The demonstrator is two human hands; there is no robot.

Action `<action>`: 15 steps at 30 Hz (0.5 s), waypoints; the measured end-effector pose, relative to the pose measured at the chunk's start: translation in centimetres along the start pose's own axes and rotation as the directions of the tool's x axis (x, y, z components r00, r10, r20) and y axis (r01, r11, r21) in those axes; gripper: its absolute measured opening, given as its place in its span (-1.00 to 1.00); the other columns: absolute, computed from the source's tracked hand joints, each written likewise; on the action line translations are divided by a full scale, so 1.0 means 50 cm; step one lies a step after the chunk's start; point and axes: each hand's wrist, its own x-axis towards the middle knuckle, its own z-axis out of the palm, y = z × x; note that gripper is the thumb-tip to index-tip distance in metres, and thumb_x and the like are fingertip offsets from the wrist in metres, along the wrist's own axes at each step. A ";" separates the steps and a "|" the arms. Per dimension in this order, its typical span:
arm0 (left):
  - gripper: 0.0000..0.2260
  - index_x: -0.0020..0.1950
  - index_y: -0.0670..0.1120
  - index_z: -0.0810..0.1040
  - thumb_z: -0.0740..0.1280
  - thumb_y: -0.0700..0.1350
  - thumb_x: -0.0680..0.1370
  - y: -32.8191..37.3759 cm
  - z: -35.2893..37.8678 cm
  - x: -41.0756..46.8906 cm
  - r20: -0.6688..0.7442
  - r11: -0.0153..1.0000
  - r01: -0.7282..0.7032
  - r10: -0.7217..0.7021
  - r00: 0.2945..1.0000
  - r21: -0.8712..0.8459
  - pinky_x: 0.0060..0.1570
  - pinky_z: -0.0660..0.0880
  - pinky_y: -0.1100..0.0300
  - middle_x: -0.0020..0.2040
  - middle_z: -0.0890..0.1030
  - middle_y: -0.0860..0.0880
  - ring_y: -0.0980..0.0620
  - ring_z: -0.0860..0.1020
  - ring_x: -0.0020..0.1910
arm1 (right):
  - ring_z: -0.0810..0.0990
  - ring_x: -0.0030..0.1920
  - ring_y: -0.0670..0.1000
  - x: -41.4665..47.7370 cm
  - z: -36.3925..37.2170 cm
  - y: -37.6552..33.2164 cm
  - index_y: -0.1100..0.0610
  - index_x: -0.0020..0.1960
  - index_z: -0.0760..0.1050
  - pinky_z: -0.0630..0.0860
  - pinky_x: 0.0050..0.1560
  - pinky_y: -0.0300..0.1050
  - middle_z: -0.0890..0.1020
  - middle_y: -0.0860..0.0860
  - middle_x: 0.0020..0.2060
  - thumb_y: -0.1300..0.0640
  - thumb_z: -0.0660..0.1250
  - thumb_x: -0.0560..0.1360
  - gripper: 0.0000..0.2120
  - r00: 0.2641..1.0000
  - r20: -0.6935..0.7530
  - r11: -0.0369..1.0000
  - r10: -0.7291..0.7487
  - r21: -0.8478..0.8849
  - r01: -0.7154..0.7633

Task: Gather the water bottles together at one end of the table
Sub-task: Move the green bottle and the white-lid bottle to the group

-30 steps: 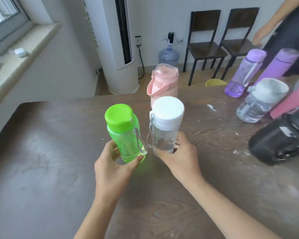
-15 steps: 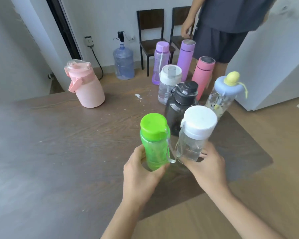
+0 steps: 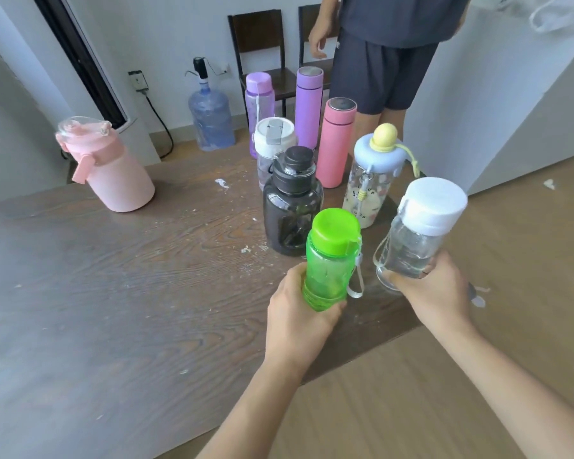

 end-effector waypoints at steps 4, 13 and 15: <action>-0.42 0.28 0.11 0.58 0.60 0.11 0.29 -0.007 0.004 0.001 0.018 1.000 -0.019 0.019 1.000 0.007 0.14 0.61 0.01 0.10 0.73 0.17 0.11 0.68 0.14 | 0.45 -0.26 -0.35 -0.006 -0.001 0.009 -0.07 -0.10 0.44 0.35 -0.37 -0.49 0.51 -0.27 -0.30 0.06 0.71 0.25 -0.54 1.000 -0.016 1.000 -0.013 0.007 0.013; -0.34 0.39 0.05 0.55 0.67 -0.05 0.33 -0.023 -0.003 0.002 0.089 0.997 -0.076 0.076 0.993 -0.007 0.26 0.55 0.06 0.22 0.68 0.12 0.09 0.63 0.24 | 0.63 0.14 0.12 -0.043 0.007 0.039 0.17 0.30 0.50 0.57 0.15 0.07 0.64 0.07 0.11 0.06 0.68 0.36 -0.38 0.998 0.018 0.997 0.064 0.031 -0.064; -0.29 0.47 0.01 0.54 0.65 -0.13 0.34 -0.031 -0.016 0.000 0.124 0.994 -0.112 0.111 0.986 0.007 0.34 0.49 0.16 0.31 0.65 0.09 0.12 0.58 0.31 | 0.61 0.09 0.18 -0.084 0.012 0.042 0.22 0.26 0.50 0.49 0.06 -0.01 0.56 0.10 0.03 0.12 0.66 0.36 -0.43 0.994 -0.069 0.996 0.085 -0.007 -0.085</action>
